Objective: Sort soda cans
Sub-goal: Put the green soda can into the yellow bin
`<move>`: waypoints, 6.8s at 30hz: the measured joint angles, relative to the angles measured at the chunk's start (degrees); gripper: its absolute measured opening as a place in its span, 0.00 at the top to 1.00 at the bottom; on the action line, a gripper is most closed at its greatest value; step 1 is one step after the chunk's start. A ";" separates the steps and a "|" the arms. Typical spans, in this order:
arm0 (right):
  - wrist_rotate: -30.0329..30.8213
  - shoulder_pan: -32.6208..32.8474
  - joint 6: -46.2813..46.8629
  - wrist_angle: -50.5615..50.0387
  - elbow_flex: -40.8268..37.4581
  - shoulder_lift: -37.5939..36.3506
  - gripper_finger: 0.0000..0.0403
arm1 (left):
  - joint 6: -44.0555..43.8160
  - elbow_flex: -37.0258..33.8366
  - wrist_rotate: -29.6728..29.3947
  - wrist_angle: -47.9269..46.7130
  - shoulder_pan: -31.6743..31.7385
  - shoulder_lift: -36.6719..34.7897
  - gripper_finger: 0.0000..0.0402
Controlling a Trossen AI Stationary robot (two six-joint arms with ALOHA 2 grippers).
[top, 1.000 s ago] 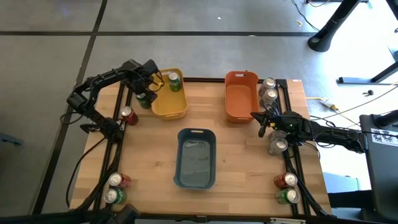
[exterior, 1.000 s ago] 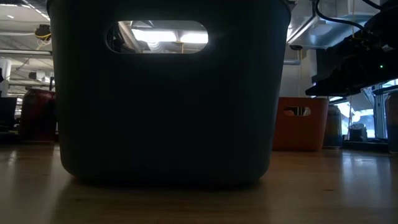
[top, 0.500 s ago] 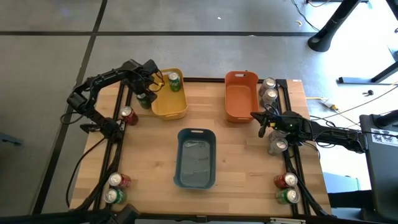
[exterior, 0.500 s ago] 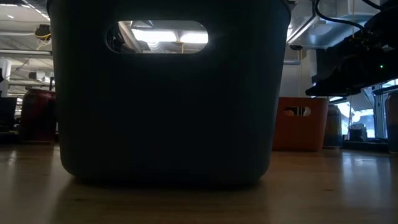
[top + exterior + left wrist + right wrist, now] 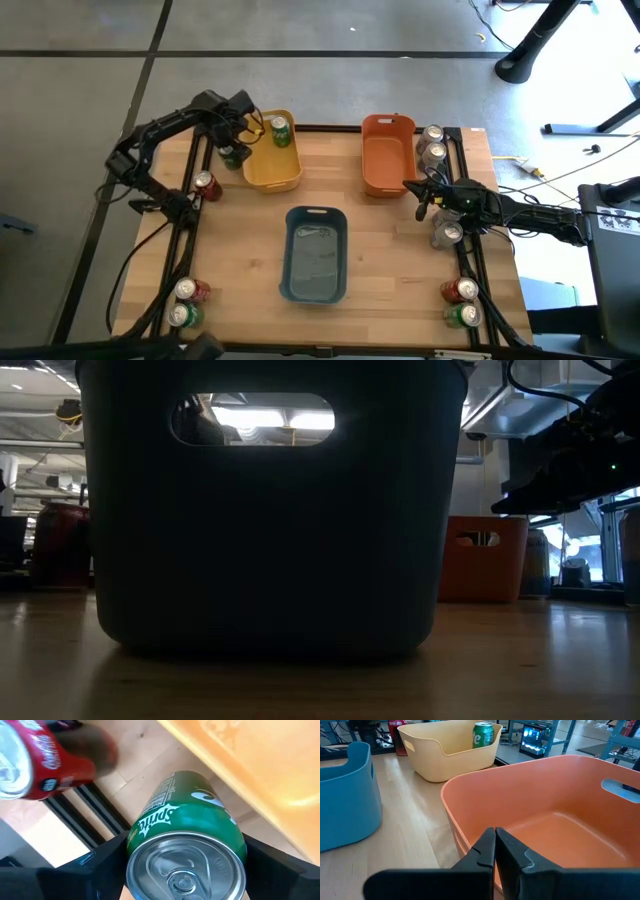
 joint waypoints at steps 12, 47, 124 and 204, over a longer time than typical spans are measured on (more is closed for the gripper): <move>0.00 0.00 0.00 0.02 0.00 0.00 0.97 | -2.73 12.05 -5.03 -9.43 -2.63 -3.07 0.25; 0.00 0.02 0.49 0.02 -0.02 0.00 0.97 | -0.52 19.16 -2.58 5.72 -5.84 9.92 0.24; 0.02 0.01 0.43 -0.16 -0.04 0.00 0.97 | 7.69 19.14 -0.45 8.25 -1.82 19.69 0.24; 0.00 0.02 0.41 -0.17 -0.04 0.02 0.97 | -14.55 22.53 -0.56 -1.61 -54.19 -1.47 0.10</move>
